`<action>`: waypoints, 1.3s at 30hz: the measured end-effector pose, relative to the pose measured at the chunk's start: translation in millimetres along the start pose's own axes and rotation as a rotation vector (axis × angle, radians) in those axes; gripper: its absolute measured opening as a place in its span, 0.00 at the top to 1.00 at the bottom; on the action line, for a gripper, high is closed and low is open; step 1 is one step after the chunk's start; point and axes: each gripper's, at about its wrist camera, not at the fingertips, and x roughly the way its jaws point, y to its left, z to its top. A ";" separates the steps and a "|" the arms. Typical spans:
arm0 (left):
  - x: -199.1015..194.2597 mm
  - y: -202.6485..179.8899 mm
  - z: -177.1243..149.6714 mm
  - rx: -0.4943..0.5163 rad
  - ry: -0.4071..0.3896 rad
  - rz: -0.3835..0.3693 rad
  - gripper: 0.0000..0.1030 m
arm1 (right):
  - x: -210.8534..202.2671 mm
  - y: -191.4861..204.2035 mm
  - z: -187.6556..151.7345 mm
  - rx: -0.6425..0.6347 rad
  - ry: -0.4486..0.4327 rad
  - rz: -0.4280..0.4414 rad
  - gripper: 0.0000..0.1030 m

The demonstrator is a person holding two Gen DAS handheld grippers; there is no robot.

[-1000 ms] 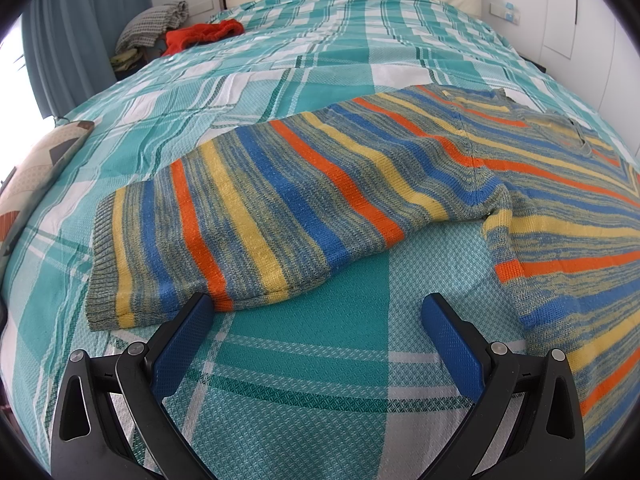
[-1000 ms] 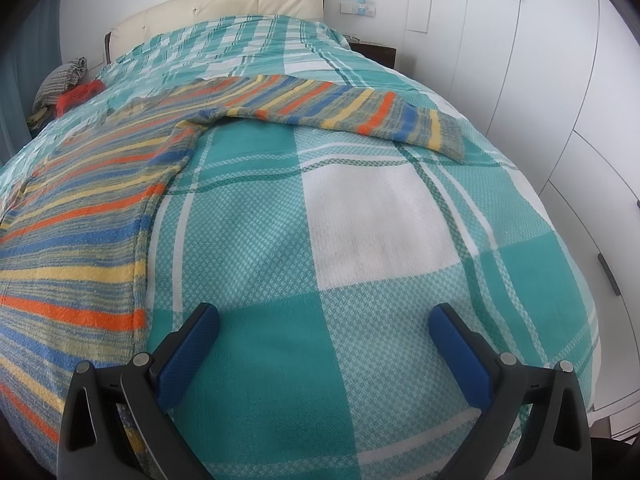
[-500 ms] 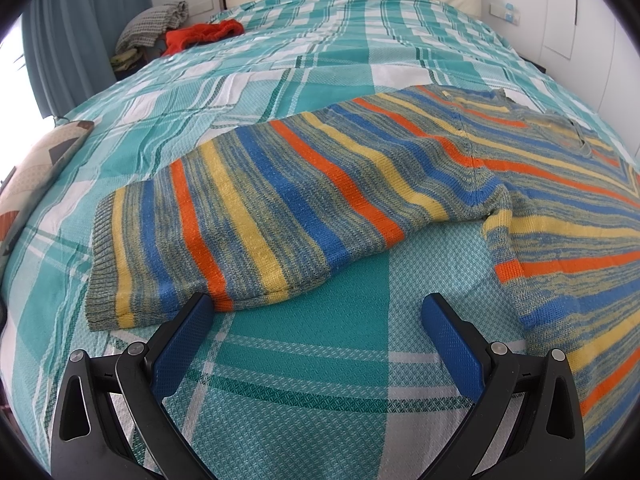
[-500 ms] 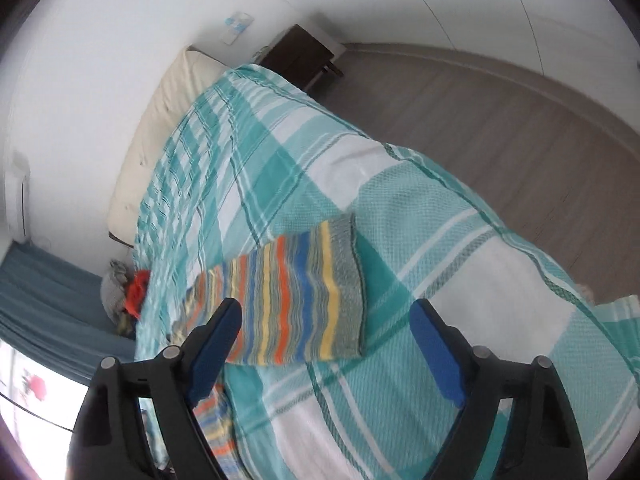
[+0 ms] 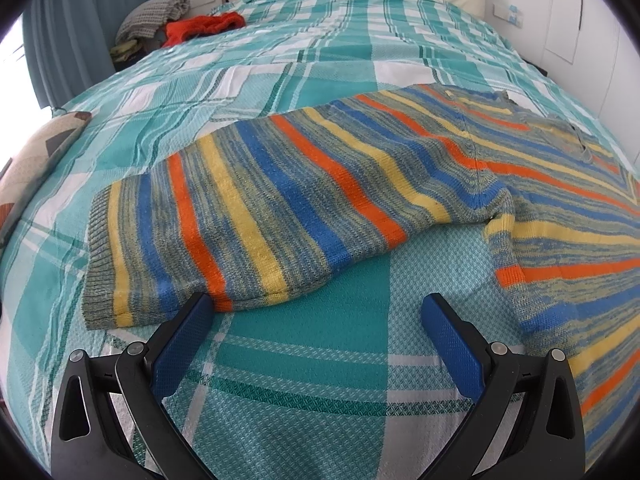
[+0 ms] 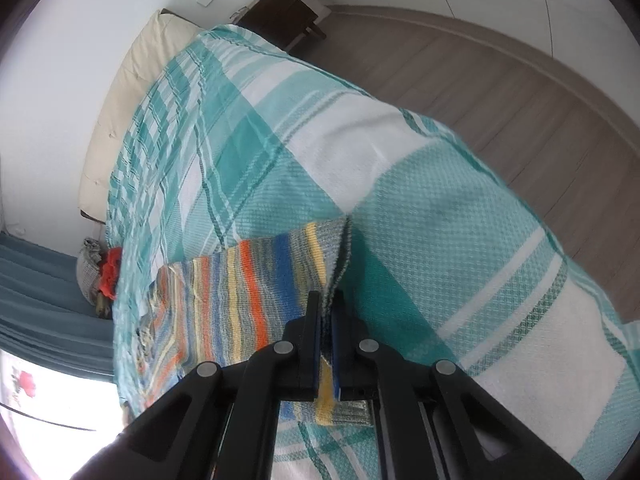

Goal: Fold small clothes
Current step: 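Grasp the sweater side with the right gripper, fold it inward, release, then grasp the opposite sweater side with the left gripper, fold it inward, release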

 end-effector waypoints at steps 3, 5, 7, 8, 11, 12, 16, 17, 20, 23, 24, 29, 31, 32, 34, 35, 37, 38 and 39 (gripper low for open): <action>-6.5 -0.2 1.5 0.008 0.027 0.013 0.01 | -24.7 68.4 -8.7 -0.194 -0.044 0.005 0.96; -15.8 -1.2 -0.6 -0.017 0.029 0.049 0.01 | -37.9 128.2 -21.5 -0.312 -0.035 0.104 0.96; -29.7 -3.8 -4.9 -0.032 0.018 0.067 0.01 | -41.2 192.0 -39.4 -0.403 0.002 0.234 0.96; -40.1 -4.9 -7.9 -0.041 0.003 0.061 0.01 | -37.7 221.8 -48.9 -0.439 0.031 0.299 0.96; -75.4 -4.3 -20.2 -0.092 -0.054 0.019 0.01 | -10.0 294.3 -79.9 -0.508 0.118 0.440 0.89; -87.7 -3.0 -26.3 -0.112 -0.076 -0.004 0.01 | 5.5 311.4 -89.9 -0.521 0.164 0.474 0.80; -114.2 2.5 -49.2 -0.167 -0.122 -0.074 0.00 | 54.0 332.8 -118.6 -0.513 0.267 0.496 0.20; -115.8 2.6 -54.7 -0.172 -0.121 -0.086 0.00 | 60.2 329.6 -119.7 -0.497 0.275 0.507 0.20; -117.5 0.2 -70.2 -0.176 -0.121 -0.122 0.01 | 76.6 302.6 -116.7 -0.408 0.317 0.497 0.20; -116.3 -6.5 -80.3 -0.155 -0.094 -0.147 0.01 | 104.4 260.6 -114.9 -0.345 0.367 0.341 0.20; -118.2 -8.3 -82.2 -0.143 -0.081 -0.150 0.01 | 115.6 243.0 -115.1 -0.329 0.375 0.238 0.20; -129.6 4.4 -85.5 -0.166 -0.072 -0.136 0.01 | 96.5 193.9 -116.1 -0.320 0.247 0.061 0.32; -125.1 11.7 -89.1 -0.199 -0.039 -0.134 0.01 | 68.4 195.7 -131.1 -0.442 0.164 0.024 0.23; -120.4 13.9 -89.8 -0.207 -0.017 -0.136 0.01 | 55.5 194.4 -141.3 -0.493 0.141 0.024 0.23; -111.9 19.3 -83.9 -0.217 0.020 -0.150 0.01 | 35.4 185.2 -162.1 -0.569 0.126 0.024 0.23; -109.7 26.1 -76.5 -0.238 0.019 -0.165 0.01 | 28.2 177.4 -172.3 -0.598 0.115 0.014 0.23; -107.6 49.9 -56.1 -0.324 -0.013 -0.198 0.01 | 16.2 156.7 -188.5 -0.620 0.088 -0.020 0.23; -103.9 65.2 -42.4 -0.375 -0.029 -0.223 0.01 | 11.8 145.0 -194.5 -0.608 0.080 -0.032 0.23; -97.0 80.2 -29.5 -0.418 -0.033 -0.245 0.01 | 7.5 131.7 -199.3 -0.588 0.077 -0.040 0.23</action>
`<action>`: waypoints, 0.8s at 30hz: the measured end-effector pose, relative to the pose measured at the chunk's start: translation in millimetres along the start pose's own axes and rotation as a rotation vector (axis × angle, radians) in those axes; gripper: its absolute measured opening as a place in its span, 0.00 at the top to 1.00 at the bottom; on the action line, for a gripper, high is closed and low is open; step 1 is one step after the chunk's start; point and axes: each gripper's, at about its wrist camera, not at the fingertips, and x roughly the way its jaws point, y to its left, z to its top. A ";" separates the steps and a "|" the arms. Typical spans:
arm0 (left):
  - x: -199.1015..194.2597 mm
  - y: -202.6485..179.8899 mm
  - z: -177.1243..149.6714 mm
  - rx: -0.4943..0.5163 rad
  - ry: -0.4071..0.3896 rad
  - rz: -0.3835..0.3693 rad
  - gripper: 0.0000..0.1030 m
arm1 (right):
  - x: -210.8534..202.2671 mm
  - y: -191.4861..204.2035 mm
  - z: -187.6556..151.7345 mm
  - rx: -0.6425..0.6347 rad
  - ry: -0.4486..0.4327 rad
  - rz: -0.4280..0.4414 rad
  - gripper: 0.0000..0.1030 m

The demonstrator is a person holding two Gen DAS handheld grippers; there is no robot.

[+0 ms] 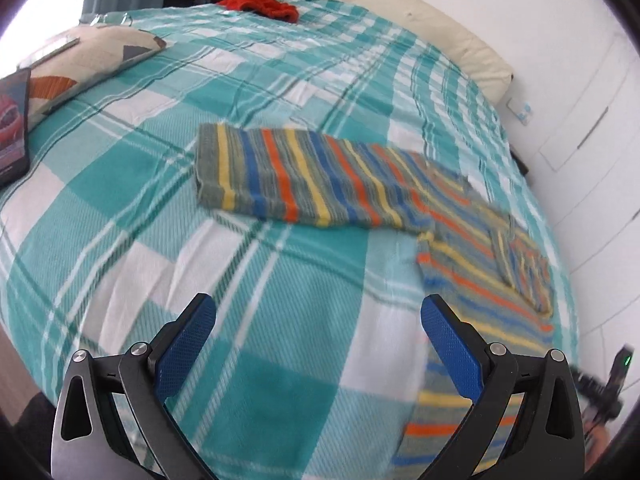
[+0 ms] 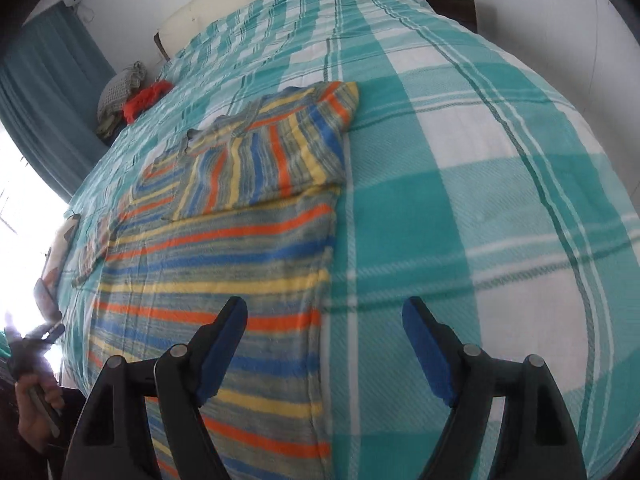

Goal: Fold small clothes
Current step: 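Grasp the opposite sweater side with the left gripper, fold it inward, release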

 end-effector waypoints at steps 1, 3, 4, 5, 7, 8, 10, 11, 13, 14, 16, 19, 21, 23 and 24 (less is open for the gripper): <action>6.1 8.8 16.0 -0.038 -0.002 0.002 0.01 | -0.9 -7.5 -9.7 0.021 0.003 -0.003 0.23; 27.0 29.0 44.4 -0.096 0.034 0.027 0.01 | -3.3 -16.0 -25.1 0.052 0.004 -0.009 0.23; 40.1 37.3 54.4 -0.112 0.063 0.058 0.01 | -6.2 -16.7 -32.2 0.055 -0.005 -0.011 0.23; 52.8 44.2 61.6 -0.121 0.094 0.088 0.02 | -8.9 -17.0 -37.3 0.053 -0.014 -0.013 0.23; 74.3 51.5 69.9 -0.123 0.137 0.118 0.14 | -12.2 -14.9 -45.9 0.053 -0.022 -0.016 0.22; 81.3 52.6 71.3 -0.119 0.144 0.115 0.41 | -12.6 -14.0 -48.5 0.056 -0.025 -0.013 0.20; 88.8 52.4 73.0 -0.112 0.142 0.146 0.81 | -11.3 -11.0 -52.6 0.069 -0.032 -0.006 0.19; 89.0 53.8 73.6 -0.118 0.133 0.134 0.95 | -11.2 -10.6 -54.3 0.074 -0.036 -0.005 0.19; 85.0 48.3 77.3 -0.116 0.120 0.121 0.96 | -12.1 -10.3 -56.3 0.086 -0.047 -0.003 0.19; 78.8 39.4 81.9 -0.091 0.100 0.102 0.96 | -12.9 -11.7 -56.8 0.096 -0.052 0.004 0.19; 62.4 8.1 96.5 -0.003 0.053 0.064 0.96 | -13.7 -14.3 -57.2 0.112 -0.059 0.022 0.19; 39.1 -60.7 115.9 0.133 0.012 -0.052 0.96 | -12.4 -17.0 -58.3 0.119 -0.062 0.038 0.18; 28.5 -116.5 120.1 0.234 0.000 -0.143 0.96 | -10.6 -16.5 -58.7 0.116 -0.061 0.037 0.18; 24.7 -166.9 115.7 0.314 0.007 -0.231 0.96 | -9.6 -15.1 -58.7 0.112 -0.065 0.038 0.15; 27.1 -191.7 109.8 0.350 0.016 -0.274 0.96 | -9.6 -14.4 -59.0 0.112 -0.068 0.038 0.15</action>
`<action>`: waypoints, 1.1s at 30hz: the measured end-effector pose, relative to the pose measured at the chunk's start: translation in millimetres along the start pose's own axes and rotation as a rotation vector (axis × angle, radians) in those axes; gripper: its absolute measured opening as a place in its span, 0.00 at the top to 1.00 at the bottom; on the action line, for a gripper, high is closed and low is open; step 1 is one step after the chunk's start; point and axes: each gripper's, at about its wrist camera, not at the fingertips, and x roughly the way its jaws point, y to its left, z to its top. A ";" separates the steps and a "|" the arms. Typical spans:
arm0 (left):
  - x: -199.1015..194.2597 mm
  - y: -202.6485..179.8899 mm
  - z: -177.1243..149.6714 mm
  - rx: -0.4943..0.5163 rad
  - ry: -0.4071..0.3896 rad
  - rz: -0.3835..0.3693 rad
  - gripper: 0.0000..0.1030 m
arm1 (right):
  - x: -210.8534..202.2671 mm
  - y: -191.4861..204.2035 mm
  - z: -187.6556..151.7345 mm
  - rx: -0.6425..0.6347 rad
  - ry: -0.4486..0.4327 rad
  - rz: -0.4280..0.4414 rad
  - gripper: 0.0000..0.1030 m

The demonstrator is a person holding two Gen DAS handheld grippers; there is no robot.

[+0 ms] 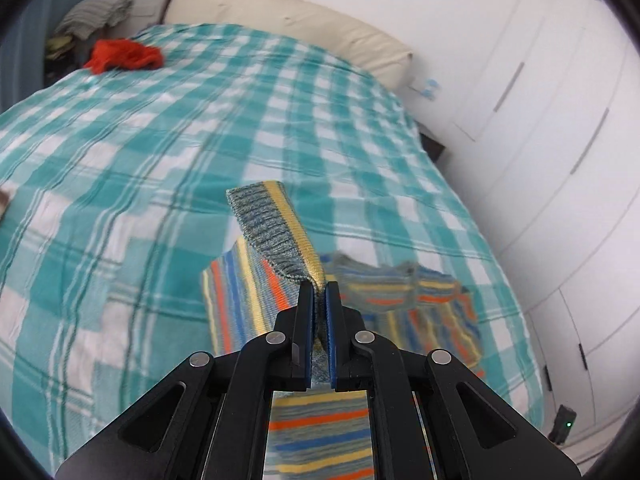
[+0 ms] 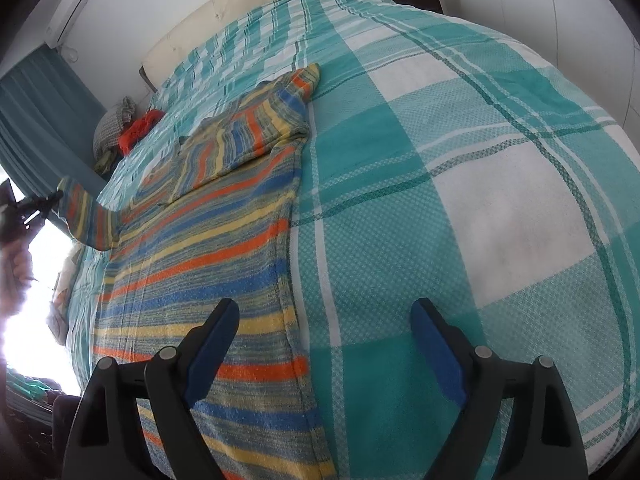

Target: Fold small clothes

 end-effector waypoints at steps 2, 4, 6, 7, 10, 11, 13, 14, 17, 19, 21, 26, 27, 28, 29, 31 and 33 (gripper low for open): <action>23.6 -40.6 -1.2 0.063 0.027 -0.054 0.96 | 0.0 0.8 -1.2 -0.001 -0.007 -0.002 0.14; 58.6 -73.4 -11.2 0.118 0.087 -0.061 0.91 | 0.2 0.4 -2.5 0.000 -0.013 0.000 0.14; 97.4 -91.1 -27.3 0.132 0.166 -0.036 0.58 | 0.1 -0.3 -2.9 0.002 -0.018 0.004 0.14; 112.2 -95.8 -37.3 0.133 0.205 -0.018 0.28 | 0.0 -0.7 -3.4 0.002 -0.019 0.007 0.14; 127.1 -102.5 -74.2 0.157 0.257 0.037 0.22 | -1.1 -2.2 -4.8 0.003 -0.022 0.018 0.14; 125.7 -101.6 -86.8 0.166 0.279 0.052 0.22 | -1.6 -2.6 -5.5 0.000 -0.022 0.021 0.14; 109.4 -101.7 -112.0 0.197 0.298 0.088 0.22 | -2.7 -4.3 -7.2 -0.002 -0.022 0.027 0.14; 97.0 -101.1 -124.3 0.218 0.297 0.112 0.21 | -2.9 -4.8 -7.9 -0.003 -0.023 0.030 0.14; 52.5 -96.6 -165.9 0.304 0.292 0.149 0.11 | -3.5 -5.0 -8.4 -0.003 -0.026 0.031 0.13; 29.1 -98.9 -199.3 0.400 0.312 0.158 0.05 | -3.6 -3.7 -7.6 -0.001 -0.027 0.030 0.11; 15.0 -105.5 -235.7 0.559 0.395 0.161 0.05 | -2.9 -2.3 -8.4 -0.006 -0.030 0.027 0.10; -3.6 -108.0 -281.4 0.861 0.426 0.295 0.03 | -1.5 5.6 -12.3 -0.046 -0.042 -0.007 0.08; -4.4 -101.5 -276.6 0.845 0.419 0.319 0.02 | -1.5 6.5 -12.5 -0.050 -0.043 -0.012 0.08; -2.8 -93.2 -268.1 0.810 0.413 0.349 0.02 | -1.5 6.8 -12.2 -0.051 -0.044 -0.015 0.08; -0.4 -83.2 -256.9 0.765 0.404 0.386 0.02 | -1.9 6.8 -12.6 -0.051 -0.045 -0.015 0.08; 4.3 -62.2 -229.9 0.674 0.366 0.464 0.02 | -2.0 6.4 -13.1 -0.051 -0.046 -0.015 0.09; 6.6 -42.2 -197.9 0.614 0.294 0.551 0.02 | -2.0 6.8 -13.8 -0.059 -0.045 -0.019 0.08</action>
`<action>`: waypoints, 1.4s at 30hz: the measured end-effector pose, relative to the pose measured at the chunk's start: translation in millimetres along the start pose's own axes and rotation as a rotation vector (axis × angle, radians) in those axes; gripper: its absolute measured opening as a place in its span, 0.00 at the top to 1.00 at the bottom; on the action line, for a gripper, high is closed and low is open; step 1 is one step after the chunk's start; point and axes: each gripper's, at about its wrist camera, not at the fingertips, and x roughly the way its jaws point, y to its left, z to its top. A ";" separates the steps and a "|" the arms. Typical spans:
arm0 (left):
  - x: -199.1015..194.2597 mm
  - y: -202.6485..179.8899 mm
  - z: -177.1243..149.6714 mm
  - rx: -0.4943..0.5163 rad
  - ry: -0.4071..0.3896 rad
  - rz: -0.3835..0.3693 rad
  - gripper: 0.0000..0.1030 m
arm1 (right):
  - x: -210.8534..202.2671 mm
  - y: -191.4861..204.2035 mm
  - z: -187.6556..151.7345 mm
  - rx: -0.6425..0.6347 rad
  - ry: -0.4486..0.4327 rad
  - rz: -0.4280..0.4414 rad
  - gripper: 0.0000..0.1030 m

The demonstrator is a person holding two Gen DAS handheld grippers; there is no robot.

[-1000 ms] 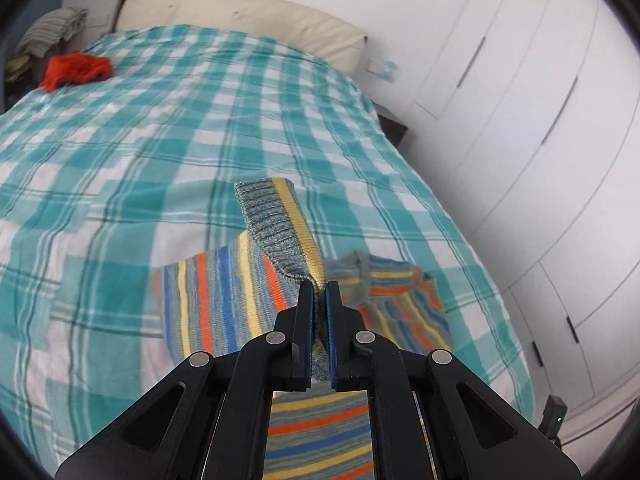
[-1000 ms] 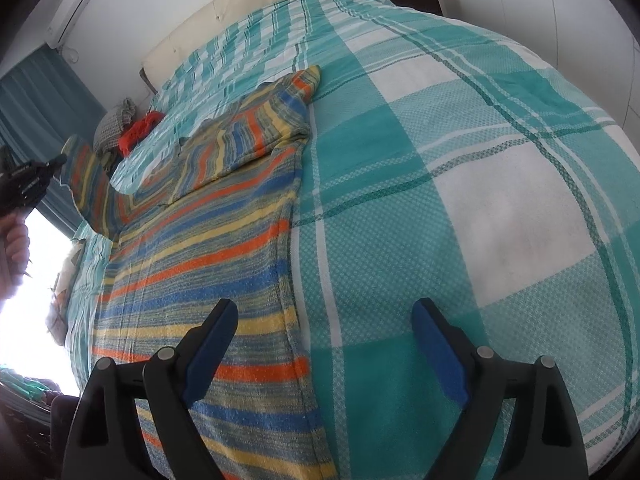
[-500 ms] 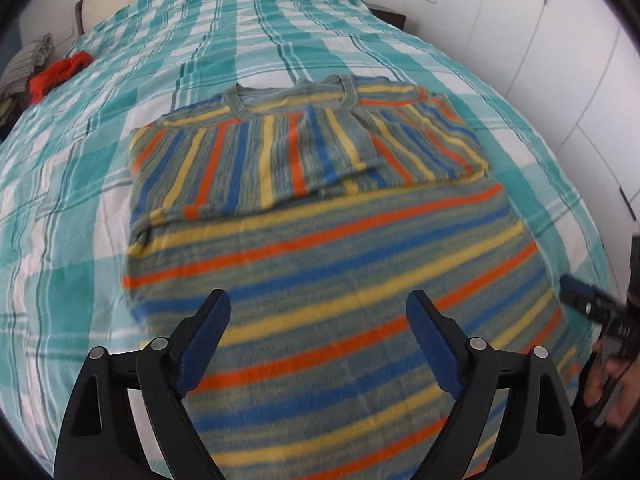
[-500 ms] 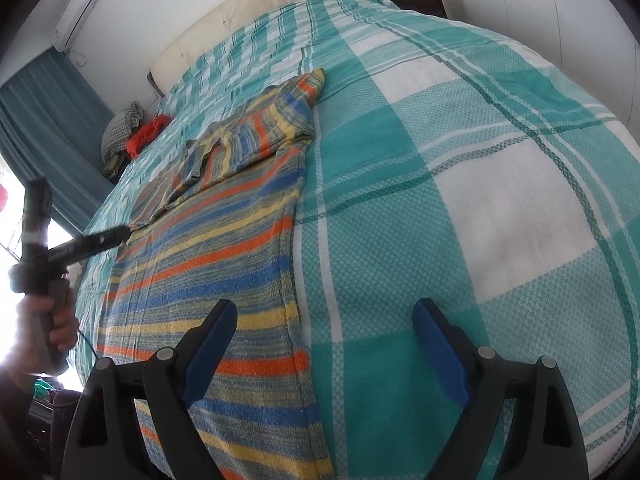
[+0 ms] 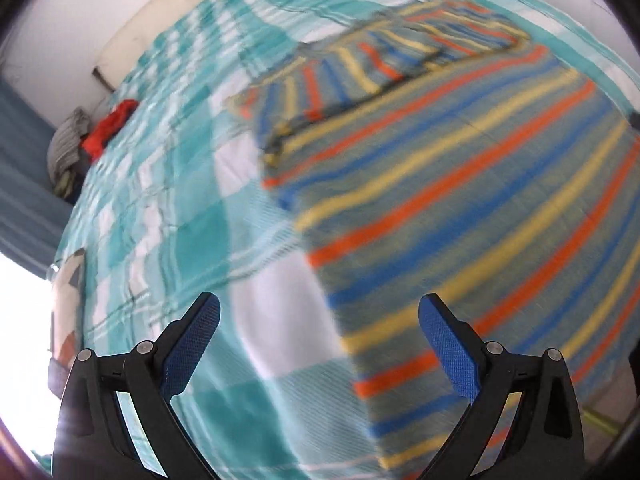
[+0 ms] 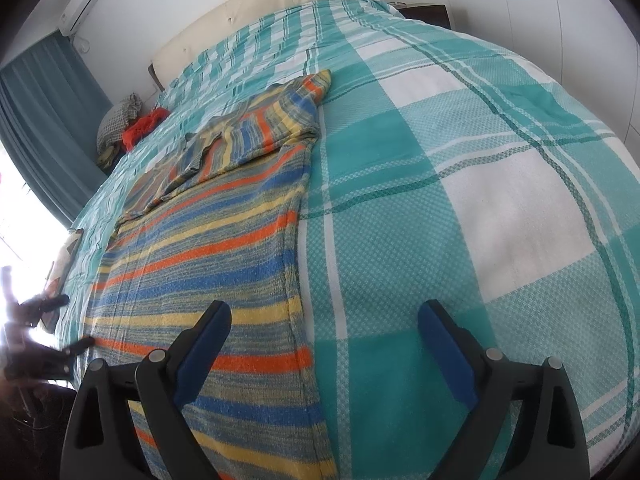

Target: Fold small clothes

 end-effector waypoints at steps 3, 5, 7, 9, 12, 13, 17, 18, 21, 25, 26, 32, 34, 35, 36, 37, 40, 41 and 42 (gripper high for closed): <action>21.7 40.7 24.5 -0.116 -0.022 0.078 0.02 | -1.0 2.8 -0.6 -0.022 0.007 -0.015 0.09; 44.8 65.1 37.5 -0.233 -0.002 0.028 0.02 | -4.1 4.1 2.3 -0.026 0.006 -0.036 0.09; 68.2 85.7 46.3 -0.376 -0.001 -0.031 0.02 | -10.7 4.3 10.6 -0.031 -0.016 -0.059 0.09; 89.2 96.6 51.9 -0.491 -0.007 -0.066 0.02 | -15.4 4.4 25.9 -0.064 -0.042 -0.099 0.09; 126.4 95.4 48.6 -0.599 0.069 -0.093 0.02 | -11.3 2.9 57.5 -0.140 -0.058 -0.198 0.09; 136.7 92.6 41.5 -0.630 0.092 -0.106 0.00 | -8.1 0.1 68.1 -0.154 -0.065 -0.220 0.09; 127.3 83.3 21.0 -0.666 -0.051 -0.088 0.00 | 11.2 -20.1 99.4 -0.166 -0.090 -0.297 0.09; 126.9 83.3 22.1 -0.663 -0.046 -0.085 0.00 | 17.5 -26.8 103.3 -0.161 -0.089 -0.310 0.09; 126.5 81.6 21.3 -0.657 -0.040 -0.077 0.00 | 46.3 -47.9 102.7 -0.155 -0.019 -0.342 0.08; 128.4 85.7 24.0 -0.660 -0.038 -0.081 0.00 | 54.9 -55.9 94.6 -0.150 -0.039 -0.313 0.00; 128.6 85.9 23.6 -0.660 -0.038 -0.081 0.00 | 56.0 -55.1 94.2 -0.155 -0.038 -0.320 0.00; 128.5 85.8 23.8 -0.661 -0.039 -0.083 0.00 | 56.9 -60.7 91.2 -0.134 -0.051 -0.286 0.00; 128.6 85.8 23.9 -0.661 -0.039 -0.083 0.00 | 58.1 -60.4 91.7 -0.136 -0.052 -0.288 0.00; 128.6 85.9 23.6 -0.661 -0.039 -0.083 0.00 | 58.4 -60.8 91.7 -0.137 -0.053 -0.288 0.00; 128.5 85.8 23.7 -0.661 -0.039 -0.083 0.00 | 58.9 -61.1 91.8 -0.137 -0.054 -0.288 0.00; 128.6 85.7 23.8 -0.661 -0.039 -0.082 0.00 | 58.7 -60.3 91.7 -0.136 -0.053 -0.288 0.00; 128.6 85.7 23.8 -0.661 -0.039 -0.083 0.00 | 58.7 -60.3 91.6 -0.137 -0.052 -0.289 0.00; 128.6 85.6 23.7 -0.660 -0.039 -0.082 0.00 | 58.8 -60.6 91.6 -0.137 -0.052 -0.289 0.00; 128.6 85.7 23.7 -0.661 -0.039 -0.083 0.00 | 58.9 -60.9 91.5 -0.137 -0.052 -0.289 0.00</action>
